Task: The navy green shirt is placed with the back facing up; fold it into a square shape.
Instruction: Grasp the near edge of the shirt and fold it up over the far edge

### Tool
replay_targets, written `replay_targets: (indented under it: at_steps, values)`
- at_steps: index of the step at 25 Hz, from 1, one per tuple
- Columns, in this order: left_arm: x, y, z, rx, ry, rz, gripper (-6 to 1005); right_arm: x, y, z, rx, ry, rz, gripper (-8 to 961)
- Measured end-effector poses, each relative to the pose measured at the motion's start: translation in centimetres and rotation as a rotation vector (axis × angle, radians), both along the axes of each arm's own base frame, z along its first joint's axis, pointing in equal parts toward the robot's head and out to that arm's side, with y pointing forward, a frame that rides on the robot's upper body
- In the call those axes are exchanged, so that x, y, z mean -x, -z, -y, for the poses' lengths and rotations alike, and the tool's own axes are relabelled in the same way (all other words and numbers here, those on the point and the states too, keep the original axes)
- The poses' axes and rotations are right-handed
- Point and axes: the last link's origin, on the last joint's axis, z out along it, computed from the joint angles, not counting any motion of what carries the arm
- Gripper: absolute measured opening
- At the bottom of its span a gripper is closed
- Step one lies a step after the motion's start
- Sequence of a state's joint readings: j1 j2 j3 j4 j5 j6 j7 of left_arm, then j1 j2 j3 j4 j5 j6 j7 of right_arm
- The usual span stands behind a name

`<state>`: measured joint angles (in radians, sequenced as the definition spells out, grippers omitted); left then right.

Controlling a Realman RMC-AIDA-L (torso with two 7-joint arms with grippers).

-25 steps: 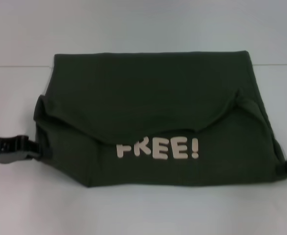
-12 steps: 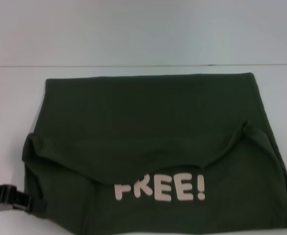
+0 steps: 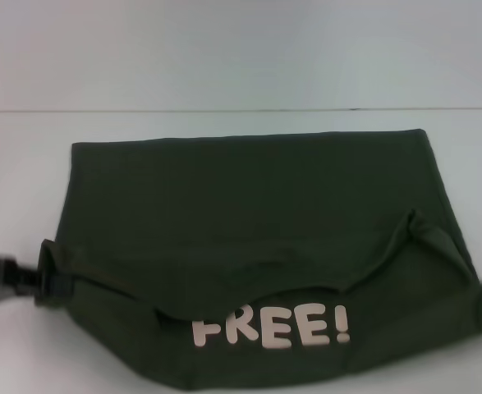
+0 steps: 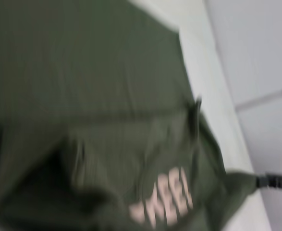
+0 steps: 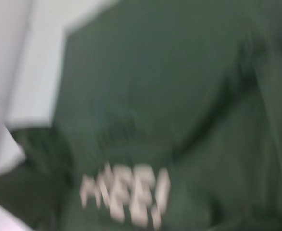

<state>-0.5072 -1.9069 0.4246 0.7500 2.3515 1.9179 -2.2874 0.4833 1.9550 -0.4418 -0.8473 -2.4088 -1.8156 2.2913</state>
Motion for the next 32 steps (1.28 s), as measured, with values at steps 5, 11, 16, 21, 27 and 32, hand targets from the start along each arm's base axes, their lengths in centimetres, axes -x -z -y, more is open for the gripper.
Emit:
replay_targets:
  at_steps: [5, 11, 16, 21, 27, 32]
  values:
    - [-1.2, -0.9, -4.0, -0.154, -0.059, 0.018, 0, 1.3, -0.9, -3.5, -0.194, -0.012, -0.058, 62]
    - [-3.0, -0.2, -9.5, -0.303, -0.116, -0.011, 0, 1.9, -0.8, -8.6, -0.422, 0.053, -0.098, 69]
    - [-2.5, 1.6, -12.4, -0.393, -0.187, -0.13, 1, 1.6, 1.2, -11.8, -0.522, 0.105, 0.018, 74]
    - [-1.8, 2.5, -13.5, -0.448, -0.224, -0.22, 1, 2.4, 3.3, -13.8, -0.558, 0.105, 0.119, 80]
    - [-1.6, 2.1, -14.0, -0.494, -0.233, -0.24, 1, 3.7, 3.7, -15.1, -0.59, 0.09, 0.146, 86]
    - [-2.0, 1.2, -14.6, -0.557, -0.231, -0.25, 1, 5.0, 3.4, -16.1, -0.619, 0.07, 0.143, 92]
